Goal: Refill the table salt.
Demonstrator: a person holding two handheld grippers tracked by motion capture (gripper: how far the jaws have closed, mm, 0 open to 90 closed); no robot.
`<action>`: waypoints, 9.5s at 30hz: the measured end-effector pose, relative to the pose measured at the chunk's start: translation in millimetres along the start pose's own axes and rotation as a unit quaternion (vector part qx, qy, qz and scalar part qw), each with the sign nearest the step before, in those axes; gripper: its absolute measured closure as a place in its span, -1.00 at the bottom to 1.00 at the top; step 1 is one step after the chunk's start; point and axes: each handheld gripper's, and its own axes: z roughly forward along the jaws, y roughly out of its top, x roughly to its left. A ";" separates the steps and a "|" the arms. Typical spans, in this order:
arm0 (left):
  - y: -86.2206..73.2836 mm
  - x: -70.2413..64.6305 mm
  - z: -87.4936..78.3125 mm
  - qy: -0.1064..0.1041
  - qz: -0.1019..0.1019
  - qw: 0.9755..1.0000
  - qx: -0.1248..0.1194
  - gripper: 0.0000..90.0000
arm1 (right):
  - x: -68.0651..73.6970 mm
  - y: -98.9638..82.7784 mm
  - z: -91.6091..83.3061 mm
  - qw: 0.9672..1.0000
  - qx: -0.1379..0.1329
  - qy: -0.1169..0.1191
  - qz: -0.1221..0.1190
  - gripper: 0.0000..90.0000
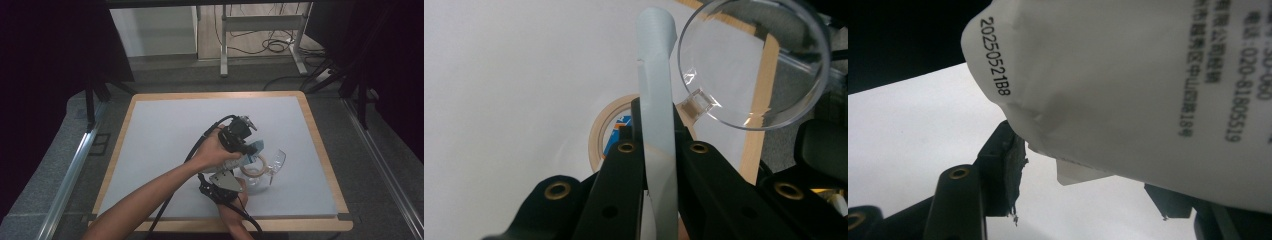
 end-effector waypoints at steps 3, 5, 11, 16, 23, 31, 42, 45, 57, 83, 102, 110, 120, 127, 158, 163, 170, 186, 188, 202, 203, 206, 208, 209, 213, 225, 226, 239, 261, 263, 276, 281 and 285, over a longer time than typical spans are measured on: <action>0.8 -0.1 1.4 0.002 -0.002 1.000 0.001 1.00 | -1.1 0.2 0.8 1.000 0.001 0.003 0.005 -0.10; 1.6 0.9 1.4 0.003 0.000 1.000 0.004 1.00 | -2.1 0.8 1.8 1.000 0.000 0.003 0.004 -0.10; 3.6 1.5 2.1 0.005 0.003 1.000 0.012 1.00 | -2.5 3.3 2.2 1.000 0.000 0.009 0.005 -0.10; 6.3 0.8 2.5 0.009 0.006 1.000 0.018 1.00 | -3.4 6.6 1.5 1.000 0.003 0.013 0.007 -0.10; 10.4 -2.2 4.2 0.014 0.012 0.999 0.031 1.00 | -4.6 8.7 2.1 1.000 -0.003 0.007 0.014 -0.09; 10.2 -3.5 5.4 0.022 0.013 0.999 0.038 1.00 | -6.5 6.4 7.2 0.999 -0.008 0.014 0.043 -0.08; 9.4 -4.5 4.7 0.022 0.015 0.999 0.042 1.00 | -4.6 7.2 7.7 0.999 -0.012 0.012 0.038 -0.07; 9.7 -4.8 4.8 0.022 0.016 0.999 0.044 1.00 | -3.8 7.4 7.0 0.999 -0.012 0.010 0.035 -0.07; 12.8 -7.4 6.5 0.020 0.023 0.998 0.053 1.00 | -3.8 10.9 3.7 1.000 -0.013 0.005 0.026 0.00; 15.1 -9.5 9.1 0.020 0.029 0.997 0.061 1.00 | -4.5 10.0 4.0 0.999 -0.013 0.005 0.039 0.02; 18.0 -10.5 8.1 0.021 0.029 0.998 0.060 1.00 | -6.0 11.7 3.2 0.999 -0.018 0.002 0.034 0.02; 18.8 -11.6 9.2 0.020 0.031 0.997 0.061 1.00 | -6.7 11.3 2.4 0.999 -0.019 0.000 0.034 0.02; 18.2 -11.5 9.9 0.021 0.032 0.997 0.061 1.00 | -6.7 10.6 2.6 0.999 -0.017 0.001 0.031 0.02; 18.2 -11.3 10.1 0.021 0.032 0.997 0.061 1.00 | -6.8 10.5 2.0 0.999 -0.016 0.002 0.031 0.02; 19.6 -12.5 7.8 0.025 0.038 0.997 0.065 1.00 | -6.6 14.1 3.1 0.999 -0.027 0.000 0.035 0.02; 19.9 -13.0 8.7 0.024 0.036 0.997 0.066 1.00 | -6.9 14.1 3.0 0.999 -0.026 -0.001 0.036 0.02; 20.8 -13.1 7.7 0.025 0.037 0.997 0.065 1.00 | -6.7 14.7 2.7 0.999 -0.027 -0.002 0.037 0.02; 21.7 -14.1 5.8 0.026 0.037 0.997 0.062 1.00 | -6.5 16.9 3.1 0.999 -0.030 -0.008 0.032 0.02; 22.7 -14.2 5.9 0.027 0.040 0.997 0.065 1.00 | -6.8 17.0 3.1 0.999 -0.030 -0.009 0.033 0.02; 25.6 -17.0 4.7 0.031 0.044 0.997 0.064 1.00 | -6.9 20.2 1.7 0.998 -0.038 -0.012 0.041 0.02; 25.7 -17.0 5.1 0.031 0.043 0.997 0.064 1.00 | -6.8 20.2 1.6 0.998 -0.038 -0.011 0.043 0.02; 25.9 -17.2 6.5 0.032 0.044 0.996 0.067 1.00 | -7.1 19.4 1.9 0.998 -0.038 -0.012 0.043 0.02; 26.1 -17.4 7.3 0.031 0.042 0.996 0.068 1.00 | -7.3 19.0 2.1 0.998 -0.038 -0.013 0.046 0.02; 26.3 -16.9 7.5 0.031 0.046 0.996 0.069 1.00 | -7.4 18.9 2.2 0.998 -0.038 -0.013 0.046 0.02; 26.5 -16.6 7.9 0.032 0.046 0.996 0.071 1.00 | -7.9 18.7 2.7 0.998 -0.040 -0.013 0.045 0.02; 27.2 -17.4 9.5 0.032 0.045 0.996 0.069 1.00 | -8.4 18.4 2.4 0.998 -0.039 -0.015 0.048 0.02; 27.3 -17.5 9.4 0.031 0.045 0.996 0.069 1.00 | -8.4 18.5 2.3 0.998 -0.039 -0.015 0.048 0.02; 27.9 -17.9 10.5 0.032 0.047 0.996 0.071 1.00 | -8.9 18.4 2.1 0.998 -0.038 -0.015 0.047 0.02; 29.1 -19.2 10.9 0.033 0.050 0.996 0.074 1.00 | -8.8 18.9 1.8 0.998 -0.042 -0.020 0.049 0.02; 29.3 -19.5 10.9 0.033 0.048 0.996 0.074 1.00 | -8.7 19.2 1.7 0.998 -0.042 -0.019 0.049 0.02; 30.0 -19.2 11.1 0.033 0.052 0.995 0.076 1.00 | -8.1 19.7 1.9 0.997 -0.044 -0.021 0.052 0.02; 29.7 -19.2 11.9 0.034 0.050 0.995 0.080 1.00 | -7.1 19.4 2.2 0.997 -0.044 -0.021 0.055 0.02; 29.6 -19.4 11.9 0.034 0.050 0.995 0.076 1.00 | -6.9 19.7 2.0 0.997 -0.044 -0.022 0.056 0.02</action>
